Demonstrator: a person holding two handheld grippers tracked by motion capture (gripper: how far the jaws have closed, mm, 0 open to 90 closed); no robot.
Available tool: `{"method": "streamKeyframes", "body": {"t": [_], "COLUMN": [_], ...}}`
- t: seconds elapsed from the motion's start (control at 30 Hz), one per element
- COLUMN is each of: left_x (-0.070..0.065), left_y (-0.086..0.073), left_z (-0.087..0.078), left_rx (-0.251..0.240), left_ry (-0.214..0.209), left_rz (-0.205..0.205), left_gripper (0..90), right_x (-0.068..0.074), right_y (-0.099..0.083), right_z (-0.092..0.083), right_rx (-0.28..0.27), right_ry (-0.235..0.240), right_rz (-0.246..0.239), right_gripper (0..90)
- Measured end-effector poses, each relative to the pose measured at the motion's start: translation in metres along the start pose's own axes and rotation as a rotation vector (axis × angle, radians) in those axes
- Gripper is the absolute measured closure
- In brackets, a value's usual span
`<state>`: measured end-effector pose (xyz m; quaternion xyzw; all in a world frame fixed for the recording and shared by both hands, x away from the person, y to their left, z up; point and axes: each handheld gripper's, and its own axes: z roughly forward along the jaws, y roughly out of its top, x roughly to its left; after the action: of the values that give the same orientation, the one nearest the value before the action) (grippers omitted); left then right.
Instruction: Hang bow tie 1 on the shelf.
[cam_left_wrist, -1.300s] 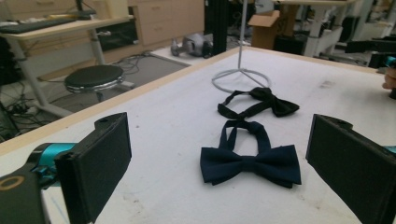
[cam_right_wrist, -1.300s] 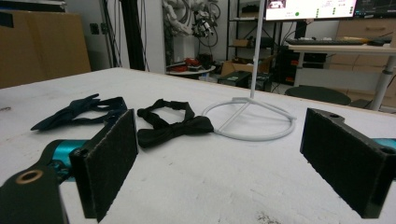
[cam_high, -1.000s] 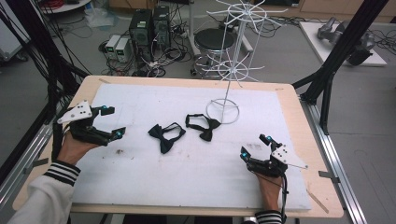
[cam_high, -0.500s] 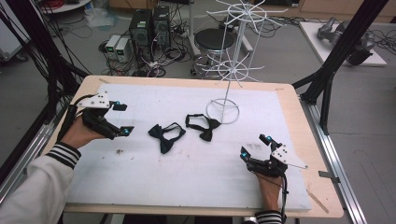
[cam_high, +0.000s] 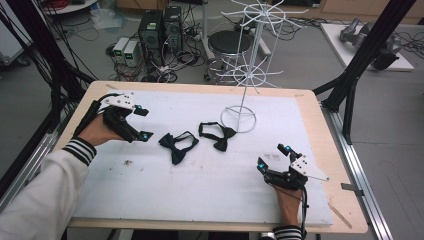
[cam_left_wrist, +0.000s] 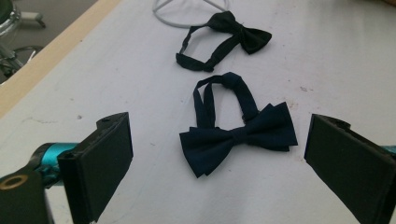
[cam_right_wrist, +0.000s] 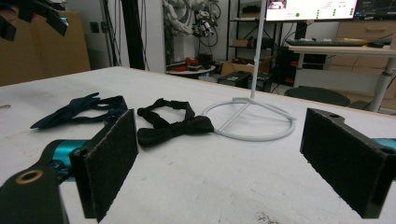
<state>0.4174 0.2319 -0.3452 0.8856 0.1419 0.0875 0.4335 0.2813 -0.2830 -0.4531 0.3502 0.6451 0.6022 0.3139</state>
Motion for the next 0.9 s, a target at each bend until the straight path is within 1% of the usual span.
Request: {"method": "streamKeyframes", "body": {"t": [0.03,0.07,0.1,0.3,0.33,0.53,0.57,0.6,0.63,0.73,0.77,0.83,0.87,0.9], "left_x": [0.003,0.003,0.004,0.011,0.011,0.014,0.014,0.014,0.015,0.015,0.017,0.018,0.019,0.021], "left_y": [0.004,0.004,0.005,0.017,0.017,0.020,0.020,0.019,0.019,0.018,0.017,0.015,0.014,0.013], "left_z": [0.005,0.005,0.007,0.024,0.024,0.036,0.038,0.040,0.044,0.049,0.050,0.055,0.057,0.059], "left_rx": [0.015,0.015,0.026,0.067,0.067,0.120,0.134,0.135,0.154,0.166,0.182,0.200,0.205,0.218], "left_ry": [-0.015,-0.015,-0.023,-0.063,-0.063,-0.087,-0.091,-0.096,-0.101,-0.101,-0.104,-0.107,-0.109,-0.111], "left_rz": [0.007,0.007,0.010,0.018,0.018,0.019,0.021,0.013,0.018,0.013,0.023,0.025,0.011,0.011], "left_gripper": [9.0,9.1,9.3,9.6,9.8,10.3,12.8,12.8,13.6,13.6,13.7,13.8,13.9,14.1], "right_x": [0.000,0.000,0.000,0.001,0.001,0.001,0.001,0.001,0.000,0.001,0.001,0.001,0.001,0.001], "right_y": [0.000,0.000,0.000,0.000,0.000,0.000,0.000,0.000,0.000,0.000,0.000,0.000,0.000,0.000], "right_z": [0.000,0.000,0.000,0.000,0.000,0.000,0.000,0.000,0.000,0.000,0.000,0.000,0.000,0.000], "right_rx": [-0.003,-0.003,-0.002,0.004,0.004,0.006,0.005,0.005,0.000,0.005,0.004,0.004,0.003,0.004], "right_ry": [0.002,0.002,0.001,0.001,0.001,0.002,0.005,0.005,0.004,0.003,0.003,0.003,0.003,0.003], "right_rz": [-0.009,-0.009,-0.009,-0.006,-0.006,-0.003,0.000,0.000,-0.008,-0.006,-0.008,-0.005,-0.004,-0.005], "right_gripper": [10.8,10.8,10.8,10.8,10.8,10.8,10.8,10.8,10.8,10.8,10.8,10.8,10.8,10.8]}}
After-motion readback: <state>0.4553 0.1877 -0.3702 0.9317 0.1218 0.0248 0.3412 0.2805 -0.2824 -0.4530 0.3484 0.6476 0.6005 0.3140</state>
